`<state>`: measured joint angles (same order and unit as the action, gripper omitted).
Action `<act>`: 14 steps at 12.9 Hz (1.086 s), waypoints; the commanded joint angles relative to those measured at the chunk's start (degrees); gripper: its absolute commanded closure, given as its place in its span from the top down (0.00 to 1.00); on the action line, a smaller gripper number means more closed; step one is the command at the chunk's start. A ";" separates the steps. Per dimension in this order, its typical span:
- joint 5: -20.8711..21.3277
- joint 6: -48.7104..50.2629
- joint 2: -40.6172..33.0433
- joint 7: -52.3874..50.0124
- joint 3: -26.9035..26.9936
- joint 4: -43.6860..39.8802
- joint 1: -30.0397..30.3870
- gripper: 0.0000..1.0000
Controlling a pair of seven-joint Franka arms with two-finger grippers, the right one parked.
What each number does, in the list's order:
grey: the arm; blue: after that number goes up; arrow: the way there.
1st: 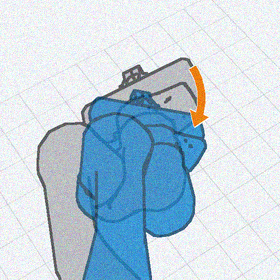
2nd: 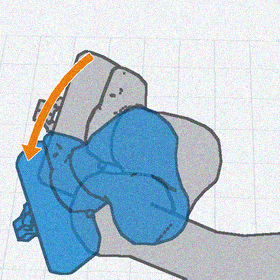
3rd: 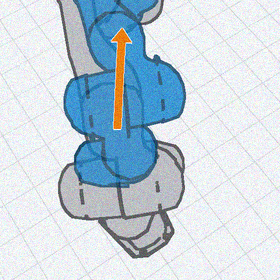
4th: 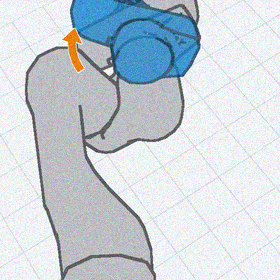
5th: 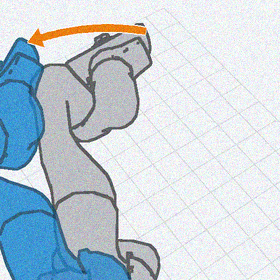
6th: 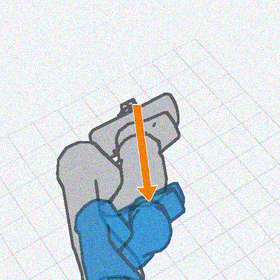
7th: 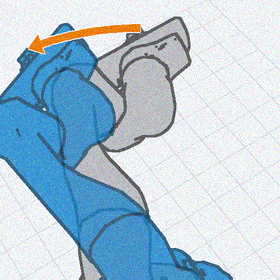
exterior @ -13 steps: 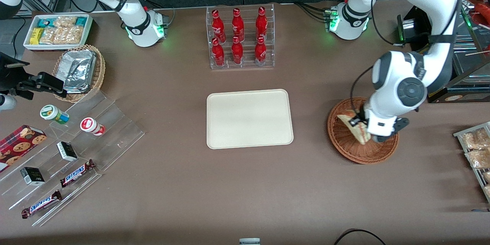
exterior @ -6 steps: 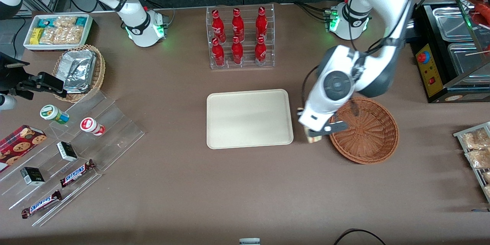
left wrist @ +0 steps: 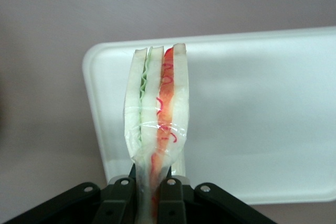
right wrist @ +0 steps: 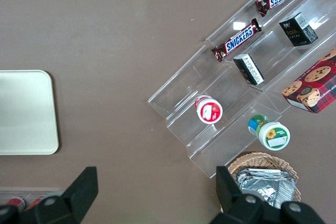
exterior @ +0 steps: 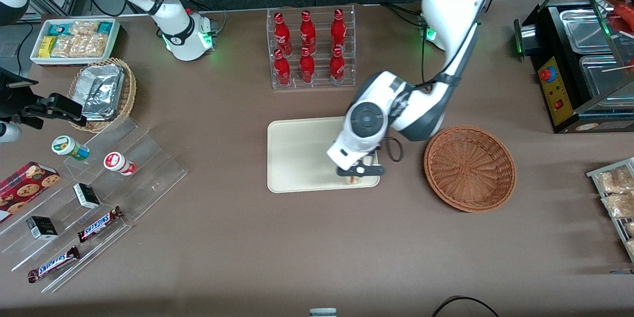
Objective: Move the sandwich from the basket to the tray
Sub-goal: 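Lift the sandwich and carry it toward the cream tray, then lower the sandwich onto the tray and open the left gripper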
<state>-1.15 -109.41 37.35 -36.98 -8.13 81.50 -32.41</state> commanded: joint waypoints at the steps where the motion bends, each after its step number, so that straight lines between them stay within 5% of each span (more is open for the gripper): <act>1: -0.34 3.41 6.32 -1.87 0.57 -8.89 -3.79 0.00; 13: -0.78 0.34 12.22 -8.02 0.48 -12.50 -6.88 0.00; 14: -0.78 0.33 12.48 -7.94 0.48 -12.50 -6.88 0.22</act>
<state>-1.17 -109.20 48.65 -44.04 -8.13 70.84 -38.70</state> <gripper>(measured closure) 0.846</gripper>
